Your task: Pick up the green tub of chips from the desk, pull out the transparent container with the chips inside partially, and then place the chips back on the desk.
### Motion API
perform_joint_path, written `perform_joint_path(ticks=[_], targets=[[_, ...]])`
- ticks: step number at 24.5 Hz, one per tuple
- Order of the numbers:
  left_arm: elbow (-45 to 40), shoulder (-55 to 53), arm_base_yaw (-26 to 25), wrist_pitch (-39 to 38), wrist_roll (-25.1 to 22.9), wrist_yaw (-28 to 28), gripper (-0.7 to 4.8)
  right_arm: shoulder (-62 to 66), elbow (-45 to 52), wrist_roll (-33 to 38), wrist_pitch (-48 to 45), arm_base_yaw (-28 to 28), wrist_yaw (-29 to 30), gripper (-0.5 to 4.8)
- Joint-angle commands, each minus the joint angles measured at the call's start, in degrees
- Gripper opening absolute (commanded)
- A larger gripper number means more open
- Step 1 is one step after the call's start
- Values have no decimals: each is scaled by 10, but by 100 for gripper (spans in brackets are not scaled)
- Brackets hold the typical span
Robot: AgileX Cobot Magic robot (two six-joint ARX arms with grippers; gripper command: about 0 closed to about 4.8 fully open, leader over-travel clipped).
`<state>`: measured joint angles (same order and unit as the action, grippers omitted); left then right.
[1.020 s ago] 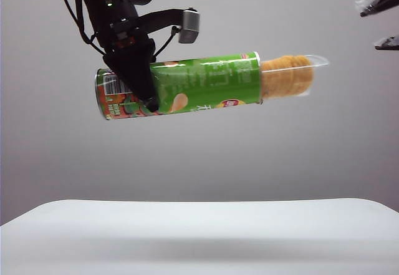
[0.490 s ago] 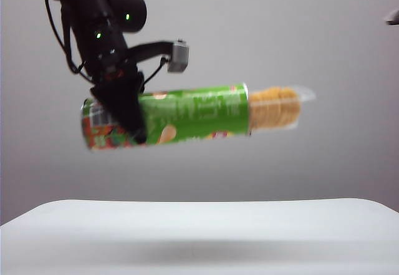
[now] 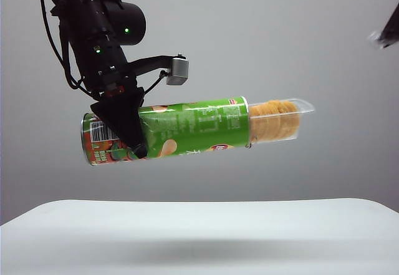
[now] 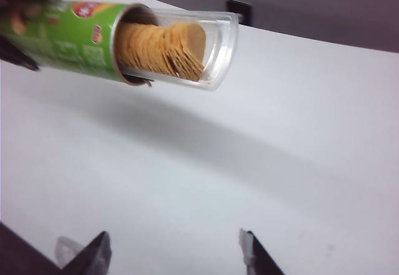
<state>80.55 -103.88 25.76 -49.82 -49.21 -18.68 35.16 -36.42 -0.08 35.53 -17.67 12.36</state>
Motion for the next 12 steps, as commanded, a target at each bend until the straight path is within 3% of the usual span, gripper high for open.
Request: perform_joint_path(ticks=[1,5,12], targets=[[1,1,0,17,9,-42,268,-1,-1,23,-55,-75,-151,275],[-6,-3,0,32,17,-43,268,0,-1,24,-107,-115,-189,274],[-66,-5,0,114,19,-30,268,0,8,15,-132,-101,-200,274]])
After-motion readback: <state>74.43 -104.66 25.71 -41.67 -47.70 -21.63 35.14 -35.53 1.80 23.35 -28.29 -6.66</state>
